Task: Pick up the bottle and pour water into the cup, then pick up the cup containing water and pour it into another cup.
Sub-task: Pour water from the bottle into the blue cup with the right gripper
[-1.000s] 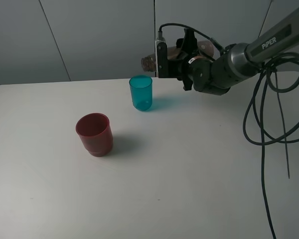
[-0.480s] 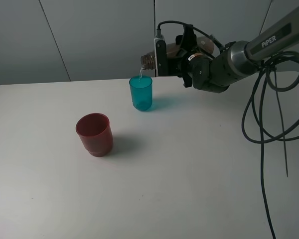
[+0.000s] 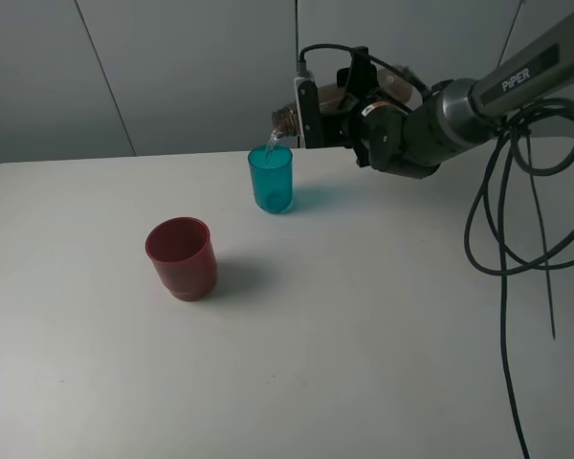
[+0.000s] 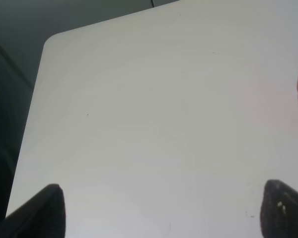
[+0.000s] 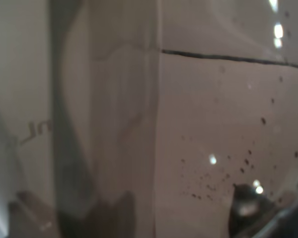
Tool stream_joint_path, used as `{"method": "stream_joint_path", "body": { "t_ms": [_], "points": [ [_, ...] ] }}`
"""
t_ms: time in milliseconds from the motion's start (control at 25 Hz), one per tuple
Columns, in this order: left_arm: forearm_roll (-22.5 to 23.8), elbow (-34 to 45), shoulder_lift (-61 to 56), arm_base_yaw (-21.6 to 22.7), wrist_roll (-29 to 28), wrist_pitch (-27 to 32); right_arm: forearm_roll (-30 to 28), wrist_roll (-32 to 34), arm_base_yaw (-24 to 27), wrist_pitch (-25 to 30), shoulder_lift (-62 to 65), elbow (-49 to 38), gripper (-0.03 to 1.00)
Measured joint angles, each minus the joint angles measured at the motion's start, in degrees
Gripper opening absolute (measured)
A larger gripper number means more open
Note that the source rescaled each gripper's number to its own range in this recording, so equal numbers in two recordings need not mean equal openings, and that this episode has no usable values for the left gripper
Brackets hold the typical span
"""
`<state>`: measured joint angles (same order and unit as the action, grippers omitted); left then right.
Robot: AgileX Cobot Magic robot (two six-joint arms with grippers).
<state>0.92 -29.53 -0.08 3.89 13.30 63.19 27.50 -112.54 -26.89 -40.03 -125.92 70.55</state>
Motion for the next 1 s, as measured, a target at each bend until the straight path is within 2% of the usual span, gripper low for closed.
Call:
{"method": "stream_joint_path", "body": {
  "t_ms": [1000],
  "points": [
    [0.00, 0.00, 0.00, 0.00, 0.00, 0.00, 0.12, -6.30, 0.00, -1.61, 0.00, 0.00, 0.05]
  ]
}}
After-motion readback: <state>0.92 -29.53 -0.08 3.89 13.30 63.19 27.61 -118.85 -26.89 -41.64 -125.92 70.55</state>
